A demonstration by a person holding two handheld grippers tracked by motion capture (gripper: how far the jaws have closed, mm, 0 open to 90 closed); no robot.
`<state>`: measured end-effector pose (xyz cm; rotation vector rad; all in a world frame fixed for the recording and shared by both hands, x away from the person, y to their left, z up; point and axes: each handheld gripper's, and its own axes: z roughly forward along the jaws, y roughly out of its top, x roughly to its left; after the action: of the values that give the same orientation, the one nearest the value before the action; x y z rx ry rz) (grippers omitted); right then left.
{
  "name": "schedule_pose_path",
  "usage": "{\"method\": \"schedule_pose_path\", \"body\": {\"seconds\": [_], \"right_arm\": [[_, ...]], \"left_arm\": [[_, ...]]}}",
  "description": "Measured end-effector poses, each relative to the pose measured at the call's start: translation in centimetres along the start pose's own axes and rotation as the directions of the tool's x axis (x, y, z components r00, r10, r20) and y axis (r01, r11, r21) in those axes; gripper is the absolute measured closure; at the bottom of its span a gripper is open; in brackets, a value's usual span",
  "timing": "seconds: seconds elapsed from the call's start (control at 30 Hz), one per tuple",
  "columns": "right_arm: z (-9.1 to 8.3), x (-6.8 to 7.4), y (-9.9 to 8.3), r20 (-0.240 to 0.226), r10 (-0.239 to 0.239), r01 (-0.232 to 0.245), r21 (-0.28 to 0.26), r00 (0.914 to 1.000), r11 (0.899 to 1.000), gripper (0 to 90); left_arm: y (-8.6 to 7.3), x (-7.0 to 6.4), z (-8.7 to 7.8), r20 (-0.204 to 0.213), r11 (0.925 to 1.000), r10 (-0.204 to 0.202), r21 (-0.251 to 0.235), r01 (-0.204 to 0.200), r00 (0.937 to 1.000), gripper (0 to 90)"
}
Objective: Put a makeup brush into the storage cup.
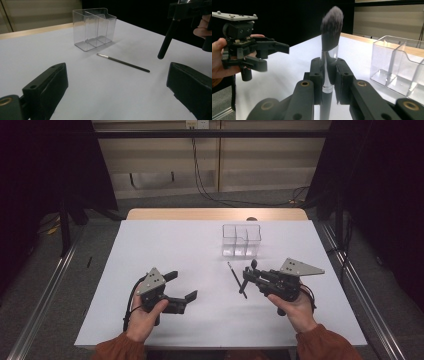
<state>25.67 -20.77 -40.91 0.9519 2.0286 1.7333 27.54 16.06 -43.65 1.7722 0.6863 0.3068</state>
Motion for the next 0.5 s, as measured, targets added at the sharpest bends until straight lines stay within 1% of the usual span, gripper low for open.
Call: {"method": "schedule_pose_path", "body": {"seconds": [0.17, 0.2, 0.3, 0.37, 0.43, 0.5], "right_arm": [[-0.6, -0.4, -0.1, 0.022, 0.007, -0.007, 0.002, 0.9997, 1.000, 78.6], [-0.7, -0.5, -0.1, 0.027, 0.008, -0.008, 0.002, 0.9996, 1.000, 78.6], [-1.0, -0.7, -0.2, 0.038, 0.012, -0.013, 0.001, 0.9992, 1.000, 78.6], [-1.2, -0.9, -0.2, 0.047, 0.016, -0.016, -0.002, 0.9988, 1.000, 78.6], [-1.4, -1.1, -0.3, 0.057, 0.018, -0.018, -0.005, 0.9982, 1.000, 78.6], [-1.5, -1.2, -0.3, 0.065, 0.016, -0.016, -0.009, 0.9977, 1.000, 78.6]], "left_arm": [[-0.1, 0.7, -1.4, -0.020, 0.9999, 0.008, -0.007, -0.008, 0.9998, 3.2], [-0.2, 0.8, -1.6, -0.030, 0.9999, 0.006, -0.013, -0.006, 0.9995, 3.1], [-0.4, 1.0, -2.3, -0.049, 0.9999, 0.011, -0.011, -0.012, 0.9987, 3.1], [-0.5, 1.1, -2.8, -0.047, 0.9998, 0.016, -0.011, -0.016, 0.9988, 3.1], [-0.7, 1.0, -3.2, -0.074, 0.9996, 0.010, -0.025, -0.012, 0.9972, 3.1], [-0.8, 1.1, -3.7, -0.079, 0.9995, 0.005, -0.030, -0.007, 0.9969, 3.2]]}}
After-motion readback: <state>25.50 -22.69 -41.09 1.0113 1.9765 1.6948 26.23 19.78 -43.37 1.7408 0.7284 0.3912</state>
